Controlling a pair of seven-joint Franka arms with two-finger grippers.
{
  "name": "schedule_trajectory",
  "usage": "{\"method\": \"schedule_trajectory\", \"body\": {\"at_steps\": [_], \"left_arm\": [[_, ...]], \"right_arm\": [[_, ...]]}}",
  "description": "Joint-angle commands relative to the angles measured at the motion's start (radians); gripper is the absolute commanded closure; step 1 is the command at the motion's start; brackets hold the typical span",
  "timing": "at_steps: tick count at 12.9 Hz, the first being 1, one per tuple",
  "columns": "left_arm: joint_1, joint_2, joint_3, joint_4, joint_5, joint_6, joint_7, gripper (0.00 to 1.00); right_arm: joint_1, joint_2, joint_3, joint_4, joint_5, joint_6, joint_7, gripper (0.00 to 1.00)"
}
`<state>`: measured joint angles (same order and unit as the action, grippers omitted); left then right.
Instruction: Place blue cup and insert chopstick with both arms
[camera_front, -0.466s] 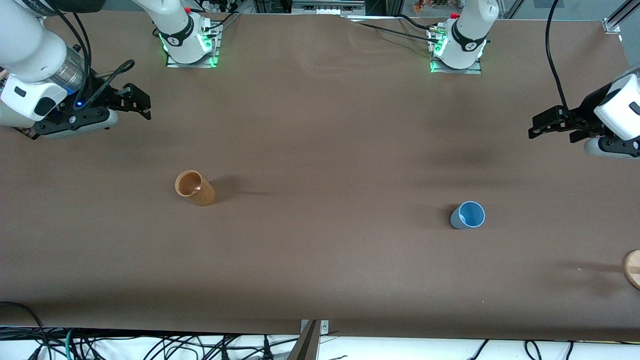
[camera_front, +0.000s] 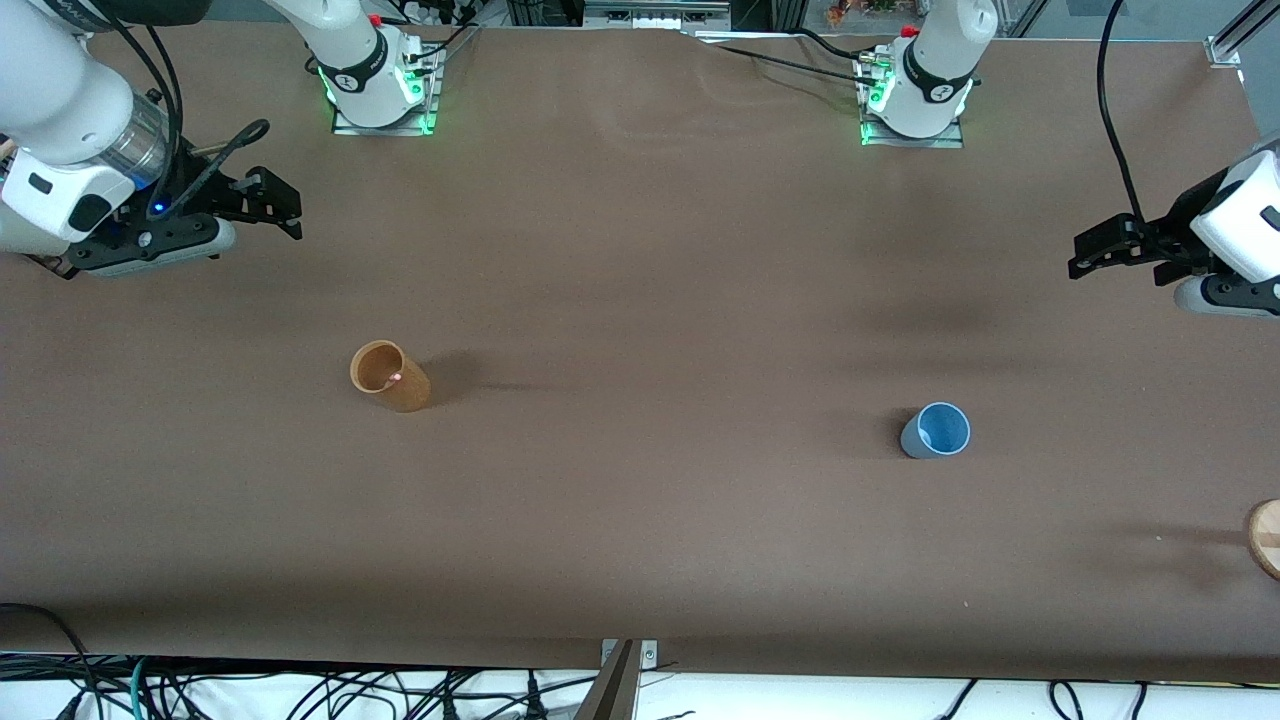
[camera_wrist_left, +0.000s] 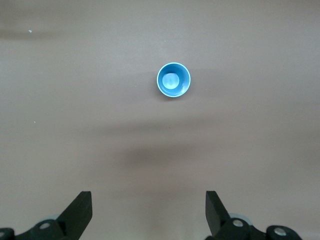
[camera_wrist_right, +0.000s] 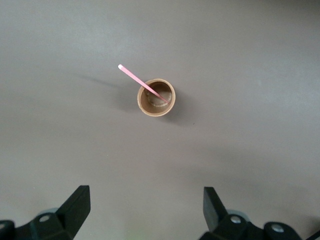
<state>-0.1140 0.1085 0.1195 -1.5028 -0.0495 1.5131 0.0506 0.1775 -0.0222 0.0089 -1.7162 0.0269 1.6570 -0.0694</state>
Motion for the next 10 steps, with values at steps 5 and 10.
{"method": "schedule_trajectory", "body": {"at_steps": [5,10], "left_arm": [[0.004,0.011,-0.003,-0.002,0.005,-0.007,0.011,0.00],[-0.004,0.016,-0.004,0.000,0.005,-0.007,0.020,0.00]], "right_arm": [[0.002,0.005,0.005,0.024,-0.007,-0.019,0.020,0.00],[-0.010,0.016,-0.003,0.024,0.001,-0.019,0.010,0.00]]}}
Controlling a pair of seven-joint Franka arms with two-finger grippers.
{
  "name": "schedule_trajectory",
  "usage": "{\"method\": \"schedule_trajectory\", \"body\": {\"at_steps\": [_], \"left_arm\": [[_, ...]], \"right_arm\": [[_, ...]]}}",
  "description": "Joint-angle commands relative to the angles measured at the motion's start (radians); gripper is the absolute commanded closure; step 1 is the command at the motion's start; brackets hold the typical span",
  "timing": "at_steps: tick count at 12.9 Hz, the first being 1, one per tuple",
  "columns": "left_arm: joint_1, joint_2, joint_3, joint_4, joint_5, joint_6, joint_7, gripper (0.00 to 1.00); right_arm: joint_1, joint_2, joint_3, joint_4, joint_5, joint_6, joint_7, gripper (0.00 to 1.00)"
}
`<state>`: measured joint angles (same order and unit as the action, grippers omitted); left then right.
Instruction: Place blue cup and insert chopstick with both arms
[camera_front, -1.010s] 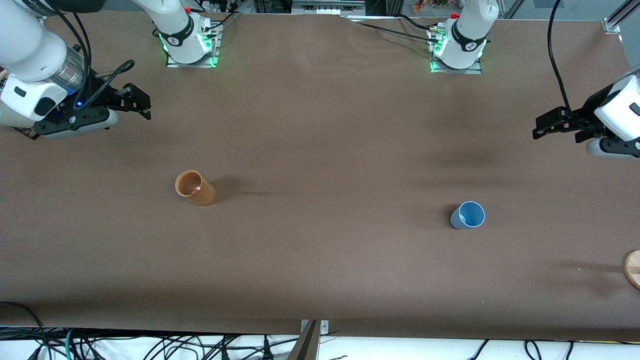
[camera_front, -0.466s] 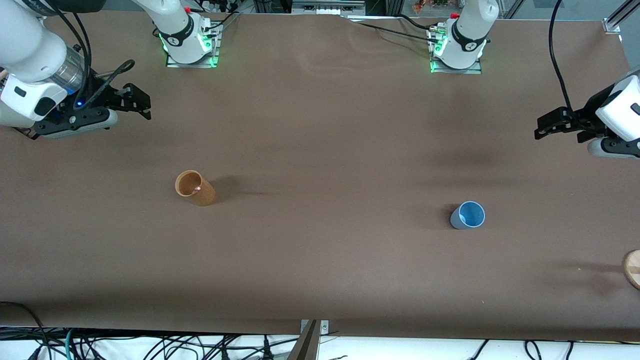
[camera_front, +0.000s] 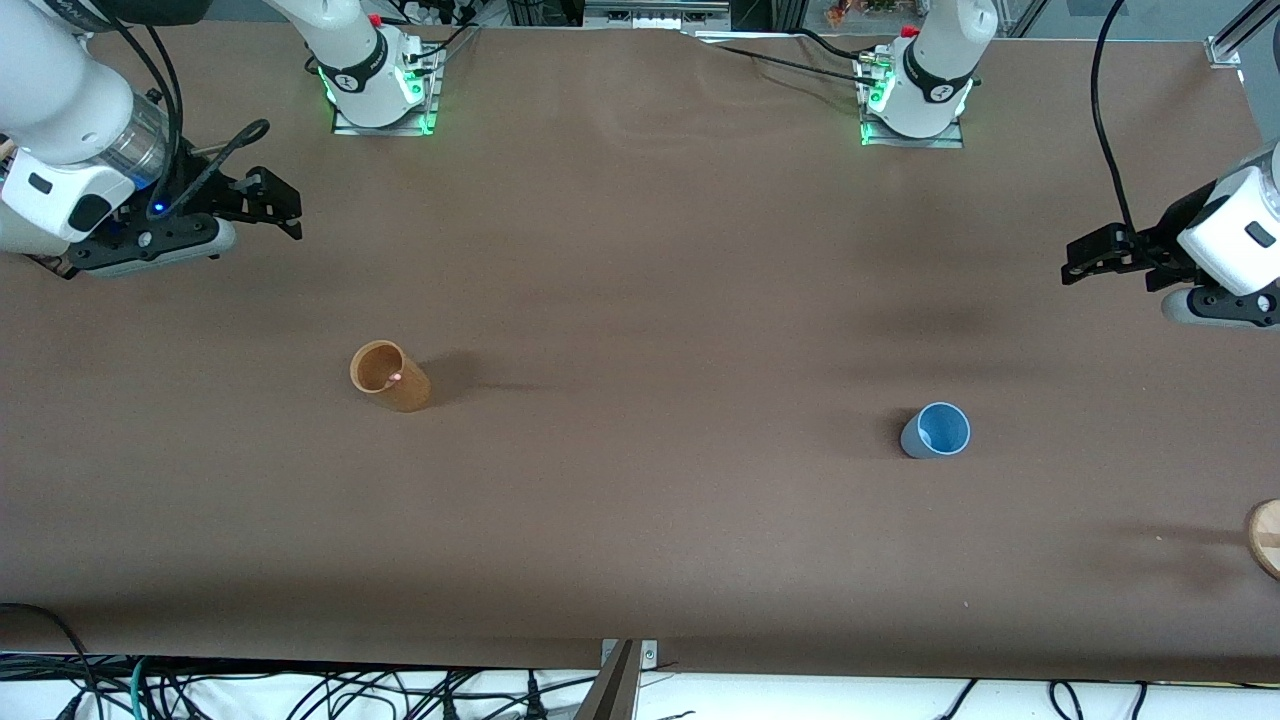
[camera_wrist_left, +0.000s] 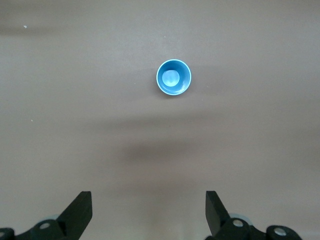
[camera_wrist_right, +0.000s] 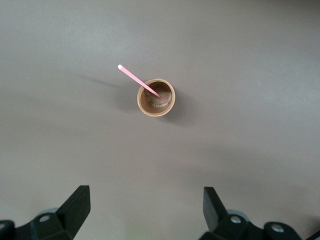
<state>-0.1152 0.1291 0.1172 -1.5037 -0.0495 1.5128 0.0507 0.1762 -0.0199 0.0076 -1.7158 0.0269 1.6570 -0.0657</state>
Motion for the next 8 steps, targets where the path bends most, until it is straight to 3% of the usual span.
{"method": "schedule_trajectory", "body": {"at_steps": [1,5,8], "left_arm": [[-0.004,0.004,-0.002,0.000,0.005,-0.006,0.011,0.00],[-0.040,0.116,-0.004,0.005,0.004,0.032,0.011,0.00],[-0.057,0.225,-0.002,-0.001,-0.065,0.183,0.003,0.00]], "right_arm": [[-0.010,0.015,-0.001,0.024,0.001,-0.020,0.000,0.00],[0.005,0.092,0.006,0.025,-0.004,-0.019,-0.005,0.00],[0.026,0.150,0.008,0.021,0.004,0.019,0.000,0.00]]}}
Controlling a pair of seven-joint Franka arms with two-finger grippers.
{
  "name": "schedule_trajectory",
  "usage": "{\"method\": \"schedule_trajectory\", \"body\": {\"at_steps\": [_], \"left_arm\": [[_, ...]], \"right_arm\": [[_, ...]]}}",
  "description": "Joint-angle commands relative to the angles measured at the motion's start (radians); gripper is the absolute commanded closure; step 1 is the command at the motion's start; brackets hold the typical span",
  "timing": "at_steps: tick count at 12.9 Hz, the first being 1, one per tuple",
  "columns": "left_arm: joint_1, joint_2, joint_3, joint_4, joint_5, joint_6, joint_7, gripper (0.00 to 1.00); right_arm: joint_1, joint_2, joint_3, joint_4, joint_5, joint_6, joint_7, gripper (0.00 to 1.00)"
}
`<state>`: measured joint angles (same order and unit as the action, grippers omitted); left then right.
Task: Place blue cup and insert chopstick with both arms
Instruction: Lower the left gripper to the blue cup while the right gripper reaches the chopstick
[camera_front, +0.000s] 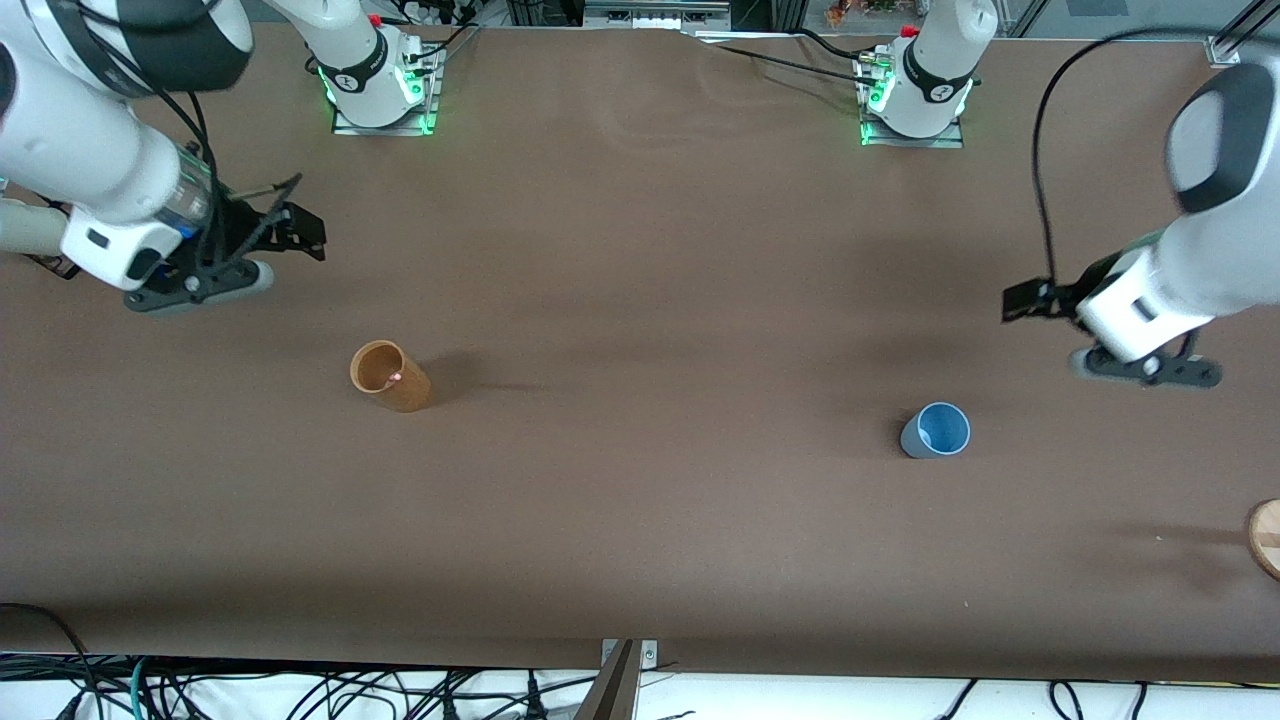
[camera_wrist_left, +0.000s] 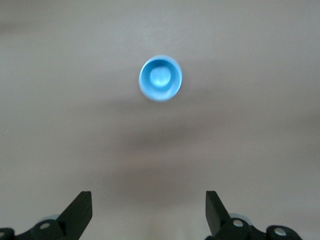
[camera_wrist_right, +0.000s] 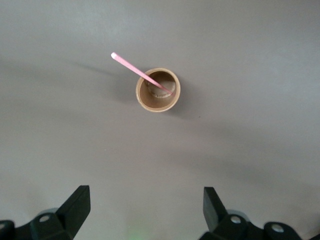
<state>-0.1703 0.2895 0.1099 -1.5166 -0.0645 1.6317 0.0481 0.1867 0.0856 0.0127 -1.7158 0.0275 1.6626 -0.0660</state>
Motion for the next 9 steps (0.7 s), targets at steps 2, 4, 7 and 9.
{"method": "schedule_trajectory", "body": {"at_steps": [2,4,7,9], "left_arm": [[-0.005,0.129,0.004,0.010,-0.080,0.133,-0.028,0.00],[-0.009,0.175,-0.048,0.004,-0.069,0.201,-0.086,0.00],[-0.012,0.241,-0.064,0.004,-0.064,0.299,-0.134,0.00],[-0.012,0.278,-0.064,0.004,-0.064,0.365,-0.134,0.00]], "right_arm": [[0.046,0.092,0.003,-0.002,0.000,0.104,-0.041,0.00],[0.056,0.127,0.004,-0.043,0.000,0.198,-0.104,0.00],[0.066,0.157,0.004,-0.119,-0.003,0.325,-0.187,0.00],[0.066,0.192,0.004,-0.134,-0.003,0.388,-0.228,0.00]]}}
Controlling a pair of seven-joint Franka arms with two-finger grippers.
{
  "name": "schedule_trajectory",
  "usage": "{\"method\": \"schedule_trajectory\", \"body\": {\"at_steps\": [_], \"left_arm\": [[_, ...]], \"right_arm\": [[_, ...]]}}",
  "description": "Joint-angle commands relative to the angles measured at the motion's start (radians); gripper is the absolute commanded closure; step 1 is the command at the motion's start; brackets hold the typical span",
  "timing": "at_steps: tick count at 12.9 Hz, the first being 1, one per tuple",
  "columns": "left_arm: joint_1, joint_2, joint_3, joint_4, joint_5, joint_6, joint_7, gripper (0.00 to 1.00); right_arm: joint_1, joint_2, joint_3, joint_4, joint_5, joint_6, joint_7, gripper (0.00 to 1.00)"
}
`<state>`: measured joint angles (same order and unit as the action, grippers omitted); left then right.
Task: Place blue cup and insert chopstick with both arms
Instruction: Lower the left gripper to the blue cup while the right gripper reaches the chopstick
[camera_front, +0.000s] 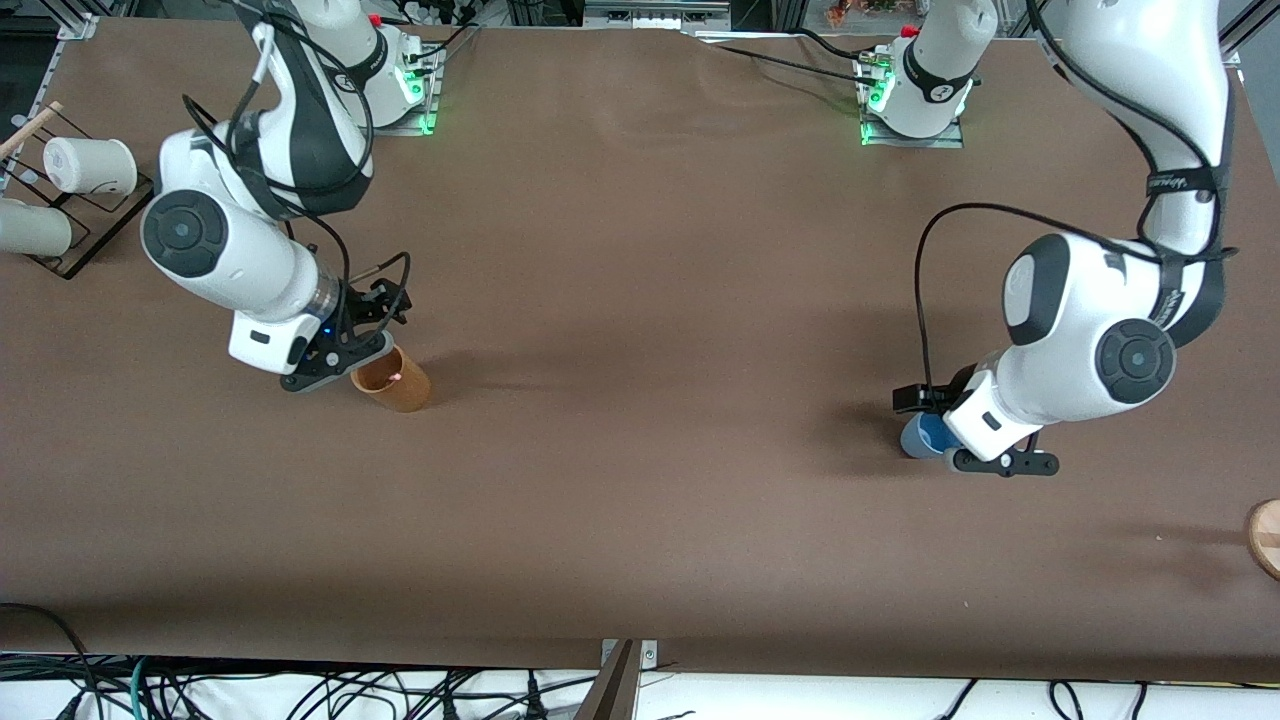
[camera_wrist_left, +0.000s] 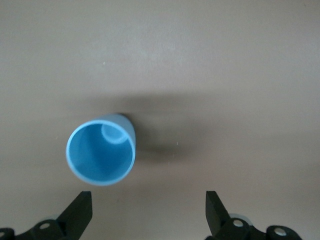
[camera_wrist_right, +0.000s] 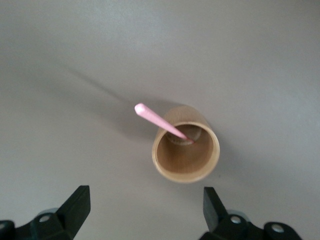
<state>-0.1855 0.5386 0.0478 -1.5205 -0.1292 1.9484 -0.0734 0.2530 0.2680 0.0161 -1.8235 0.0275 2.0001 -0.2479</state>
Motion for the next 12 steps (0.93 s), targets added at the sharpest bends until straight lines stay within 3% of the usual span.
{"method": "schedule_trajectory", "body": {"at_steps": [1,3,7,9,12], "left_arm": [[0.004,0.047,-0.002,0.009,0.000,0.084,-0.011,0.00],[0.009,0.078,-0.002,0.008,0.025,0.132,-0.011,0.00],[0.004,0.087,-0.002,-0.016,0.030,0.149,-0.011,0.00],[0.004,0.086,-0.002,-0.044,0.030,0.165,-0.008,0.00],[0.003,0.078,-0.002,-0.139,0.030,0.280,-0.008,0.00]], "right_arm": [[0.000,0.028,0.001,-0.026,-0.003,0.069,-0.050,0.01],[0.002,0.059,0.001,-0.025,-0.004,0.104,-0.050,0.05],[0.002,0.099,0.001,-0.025,-0.003,0.164,-0.097,0.24],[0.002,0.111,0.001,-0.025,-0.004,0.173,-0.097,0.28],[0.002,0.114,0.001,-0.026,-0.004,0.180,-0.103,0.54]]}}
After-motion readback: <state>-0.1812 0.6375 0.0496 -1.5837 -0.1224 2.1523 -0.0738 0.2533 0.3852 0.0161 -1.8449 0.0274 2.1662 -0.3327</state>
